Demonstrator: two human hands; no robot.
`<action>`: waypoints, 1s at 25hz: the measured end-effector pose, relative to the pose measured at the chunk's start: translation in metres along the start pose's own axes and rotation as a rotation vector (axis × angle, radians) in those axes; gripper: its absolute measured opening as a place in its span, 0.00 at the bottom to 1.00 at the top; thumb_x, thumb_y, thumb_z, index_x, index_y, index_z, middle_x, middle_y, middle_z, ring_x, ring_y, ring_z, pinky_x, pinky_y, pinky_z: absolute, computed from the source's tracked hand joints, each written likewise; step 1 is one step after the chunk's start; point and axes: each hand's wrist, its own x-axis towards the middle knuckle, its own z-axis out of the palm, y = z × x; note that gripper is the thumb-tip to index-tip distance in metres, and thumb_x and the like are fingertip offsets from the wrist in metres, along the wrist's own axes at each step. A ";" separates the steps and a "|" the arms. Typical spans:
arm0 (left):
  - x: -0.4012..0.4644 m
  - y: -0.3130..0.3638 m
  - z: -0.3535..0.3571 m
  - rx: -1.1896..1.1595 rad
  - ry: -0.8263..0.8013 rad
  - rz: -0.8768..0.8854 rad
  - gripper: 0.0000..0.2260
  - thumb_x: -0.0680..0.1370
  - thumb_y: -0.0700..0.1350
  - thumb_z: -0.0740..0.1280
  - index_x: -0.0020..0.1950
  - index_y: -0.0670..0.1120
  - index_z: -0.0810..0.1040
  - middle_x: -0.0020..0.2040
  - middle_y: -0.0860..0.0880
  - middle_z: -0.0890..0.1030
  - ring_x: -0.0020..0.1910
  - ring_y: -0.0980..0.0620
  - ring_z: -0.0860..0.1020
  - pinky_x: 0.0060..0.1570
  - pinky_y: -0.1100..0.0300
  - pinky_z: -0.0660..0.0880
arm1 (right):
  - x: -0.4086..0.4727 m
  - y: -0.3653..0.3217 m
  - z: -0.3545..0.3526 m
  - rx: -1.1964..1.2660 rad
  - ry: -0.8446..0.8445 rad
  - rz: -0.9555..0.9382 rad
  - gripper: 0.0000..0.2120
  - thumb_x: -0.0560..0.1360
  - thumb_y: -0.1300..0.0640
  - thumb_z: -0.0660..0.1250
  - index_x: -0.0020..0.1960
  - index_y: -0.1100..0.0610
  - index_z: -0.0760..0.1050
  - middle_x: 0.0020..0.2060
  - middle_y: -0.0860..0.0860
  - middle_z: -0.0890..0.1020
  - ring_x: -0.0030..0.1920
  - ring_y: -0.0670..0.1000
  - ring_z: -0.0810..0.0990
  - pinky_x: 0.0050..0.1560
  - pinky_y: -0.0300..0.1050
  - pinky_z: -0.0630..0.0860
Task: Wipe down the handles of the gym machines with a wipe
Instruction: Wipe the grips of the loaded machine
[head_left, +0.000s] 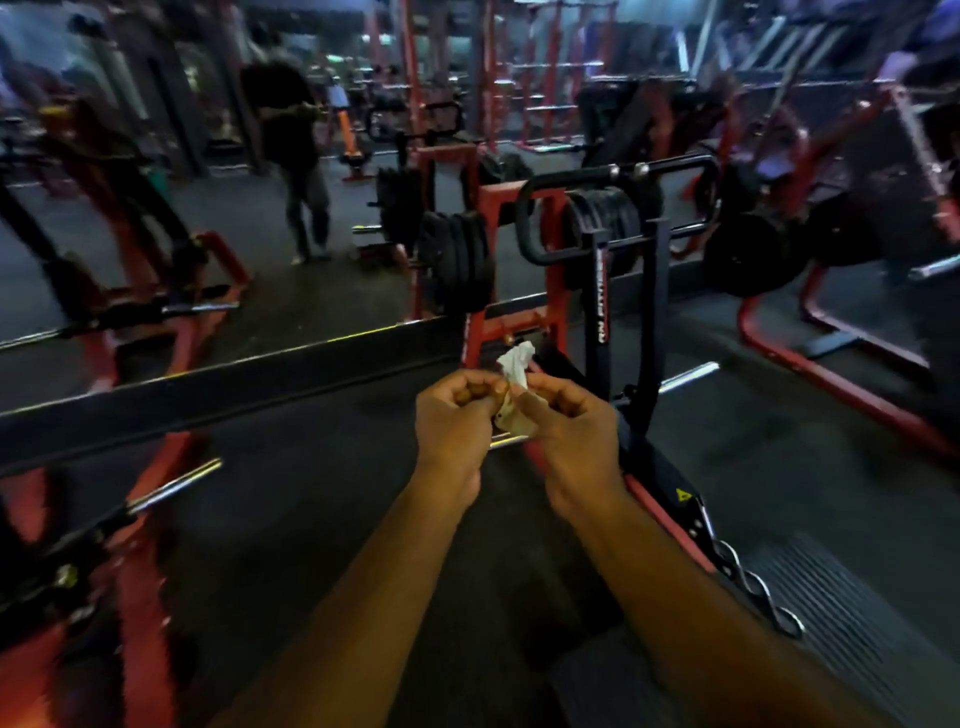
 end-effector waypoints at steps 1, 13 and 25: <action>0.023 0.000 0.008 -0.013 -0.036 -0.004 0.08 0.75 0.30 0.67 0.46 0.41 0.83 0.43 0.45 0.85 0.41 0.54 0.83 0.38 0.64 0.80 | 0.019 0.001 0.006 0.020 0.053 -0.010 0.08 0.72 0.65 0.74 0.51 0.62 0.83 0.45 0.59 0.86 0.48 0.61 0.85 0.55 0.63 0.80; 0.324 -0.036 0.142 -0.016 -0.203 -0.059 0.05 0.74 0.36 0.72 0.44 0.46 0.85 0.41 0.47 0.86 0.45 0.45 0.85 0.50 0.48 0.82 | 0.325 0.029 0.023 0.022 0.259 -0.090 0.04 0.73 0.61 0.74 0.47 0.61 0.84 0.40 0.59 0.86 0.41 0.57 0.86 0.44 0.50 0.82; 0.623 -0.028 0.258 0.628 -0.059 0.824 0.09 0.73 0.42 0.72 0.52 0.45 0.81 0.52 0.51 0.81 0.53 0.52 0.74 0.56 0.60 0.70 | 0.672 -0.002 0.016 -0.405 0.514 -0.355 0.07 0.73 0.57 0.74 0.50 0.53 0.85 0.33 0.48 0.84 0.35 0.45 0.82 0.44 0.46 0.81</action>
